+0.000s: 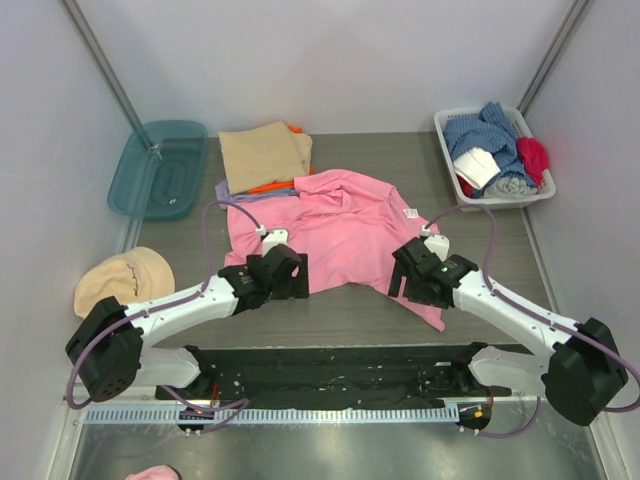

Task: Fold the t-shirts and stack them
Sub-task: Flatten the tshirt out

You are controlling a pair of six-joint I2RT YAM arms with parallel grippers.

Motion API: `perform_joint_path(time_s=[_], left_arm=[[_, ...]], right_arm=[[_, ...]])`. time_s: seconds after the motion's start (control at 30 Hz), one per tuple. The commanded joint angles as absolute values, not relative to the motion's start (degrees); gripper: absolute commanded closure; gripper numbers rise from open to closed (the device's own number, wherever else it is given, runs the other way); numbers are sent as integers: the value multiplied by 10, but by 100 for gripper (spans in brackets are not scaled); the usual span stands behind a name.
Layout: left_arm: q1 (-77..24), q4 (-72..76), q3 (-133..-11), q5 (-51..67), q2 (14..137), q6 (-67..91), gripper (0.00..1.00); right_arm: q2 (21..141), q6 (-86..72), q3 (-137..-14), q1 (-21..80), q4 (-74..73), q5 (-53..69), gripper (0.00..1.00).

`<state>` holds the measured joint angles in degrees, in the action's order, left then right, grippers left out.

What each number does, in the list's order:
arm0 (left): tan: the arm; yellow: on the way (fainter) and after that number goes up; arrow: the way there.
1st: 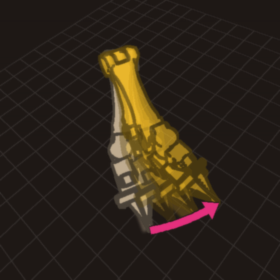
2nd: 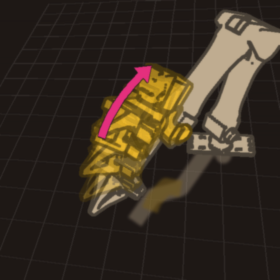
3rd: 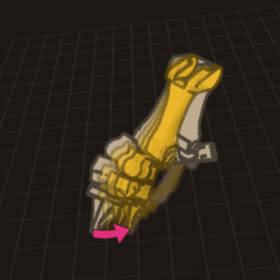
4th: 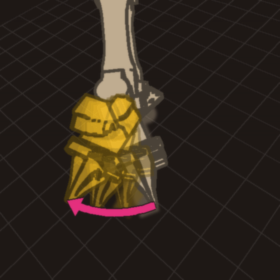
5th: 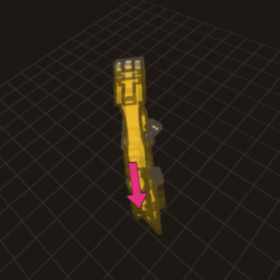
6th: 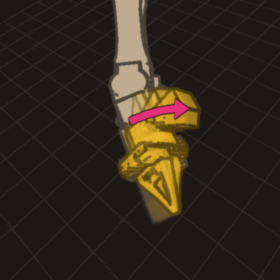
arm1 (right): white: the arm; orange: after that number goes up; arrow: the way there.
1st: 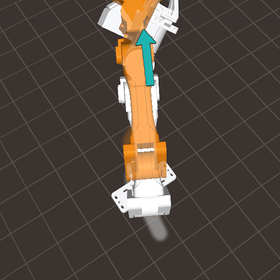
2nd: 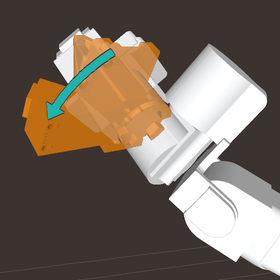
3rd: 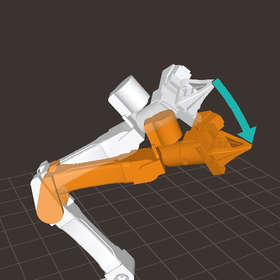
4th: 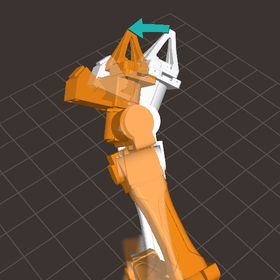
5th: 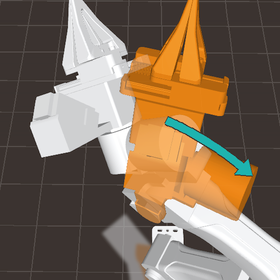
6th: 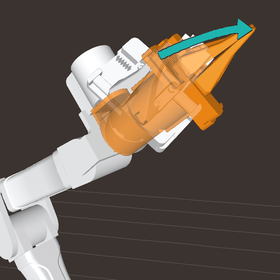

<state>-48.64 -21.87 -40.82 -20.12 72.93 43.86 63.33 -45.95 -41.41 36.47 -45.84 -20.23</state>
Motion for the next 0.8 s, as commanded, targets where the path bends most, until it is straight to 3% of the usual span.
perform_joint_path(time_s=[0.0, 0.23, 0.33, 0.43, 0.53, 0.6, 0.63, 0.77], left_arm=[[-489, -198, -426, -231, 722, 441, 0], [-489, -206, -420, -236, 715, 440, 0], [-489, -211, -417, -238, 712, 442, 0], [-488, -213, -410, -243, 704, 445, 0], [-488, -214, -403, -246, 697, 446, 0], [-488, -216, -401, -246, 696, 447, 0], [-487, -221, -401, -246, 693, 447, 0], [-488, -240, -402, -248, 678, 446, 0]], right_arm=[[667, -471, -387, 374, -399, -206, 10], [704, -475, -348, 374, -341, -208, 13], [726, -473, -334, 374, -317, -201, 19], [743, -472, -322, 375, -295, -196, 41], [750, -470, -315, 374, -283, -186, 73], [746, -468, -315, 376, -285, -183, 82], [737, -466, -317, 377, -293, -178, 92], [681, -454, -372, 401, -348, -134, 99]])
